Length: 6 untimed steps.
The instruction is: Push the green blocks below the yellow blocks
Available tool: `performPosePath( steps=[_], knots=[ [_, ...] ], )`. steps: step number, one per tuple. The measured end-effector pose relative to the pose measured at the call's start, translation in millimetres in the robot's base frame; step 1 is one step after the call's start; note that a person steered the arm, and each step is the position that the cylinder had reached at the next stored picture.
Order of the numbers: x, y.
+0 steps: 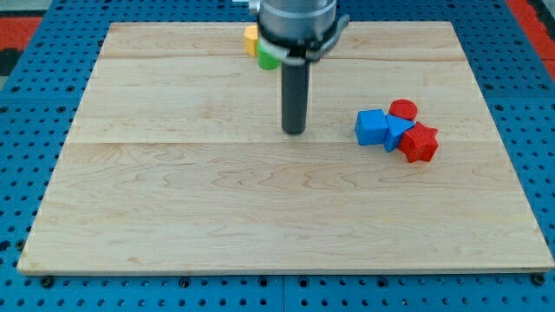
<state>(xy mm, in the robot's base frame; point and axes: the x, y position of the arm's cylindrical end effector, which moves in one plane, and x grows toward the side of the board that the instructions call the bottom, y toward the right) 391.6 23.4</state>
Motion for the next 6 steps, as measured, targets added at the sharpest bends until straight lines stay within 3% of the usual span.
performPosePath(
  steps=[1,2,3,5,6],
  knots=[
    [-53,-4],
    [-127,91],
    [-198,97],
    [-129,21],
    [-147,35]
  ],
)
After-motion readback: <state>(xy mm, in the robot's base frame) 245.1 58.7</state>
